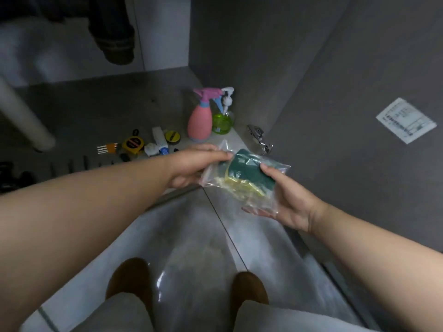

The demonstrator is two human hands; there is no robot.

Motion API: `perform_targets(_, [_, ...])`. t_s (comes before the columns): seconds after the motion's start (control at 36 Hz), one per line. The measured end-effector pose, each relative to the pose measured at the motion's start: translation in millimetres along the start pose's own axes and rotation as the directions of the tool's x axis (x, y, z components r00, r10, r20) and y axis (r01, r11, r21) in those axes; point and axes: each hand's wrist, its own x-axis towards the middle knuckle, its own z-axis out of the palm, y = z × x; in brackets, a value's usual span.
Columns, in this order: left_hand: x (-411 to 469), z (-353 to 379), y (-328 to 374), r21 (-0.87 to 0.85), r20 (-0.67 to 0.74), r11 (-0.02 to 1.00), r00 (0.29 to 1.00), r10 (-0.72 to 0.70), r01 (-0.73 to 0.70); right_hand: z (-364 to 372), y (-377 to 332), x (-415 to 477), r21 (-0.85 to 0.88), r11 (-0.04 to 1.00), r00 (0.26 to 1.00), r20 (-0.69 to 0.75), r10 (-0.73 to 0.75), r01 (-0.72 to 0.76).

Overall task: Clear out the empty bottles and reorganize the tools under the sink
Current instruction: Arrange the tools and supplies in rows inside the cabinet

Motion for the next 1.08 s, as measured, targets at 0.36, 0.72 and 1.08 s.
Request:
perform_targets(0.36, [-88, 32, 86, -0.415, -0.152, 0.878, 0.97, 0.191, -0.238, 98, -93, -47, 0.225, 0.933, 0.959, -0.115, -0.26, 0.28])
perform_targets(0.72, [-129, 58, 83, -0.366, -0.29, 0.88, 0.935, 0.202, -0.304, 106, -73, -62, -0.339, 0.885, 0.886, -0.223, -0.406, 0.32])
perform_targets(1.08, [-108, 75, 83, -0.23, -0.409, 0.947, 0.905, 0.116, -0.225, 106, -67, -58, -0.353, 0.768, 0.804, -0.068, -0.59, 0.534])
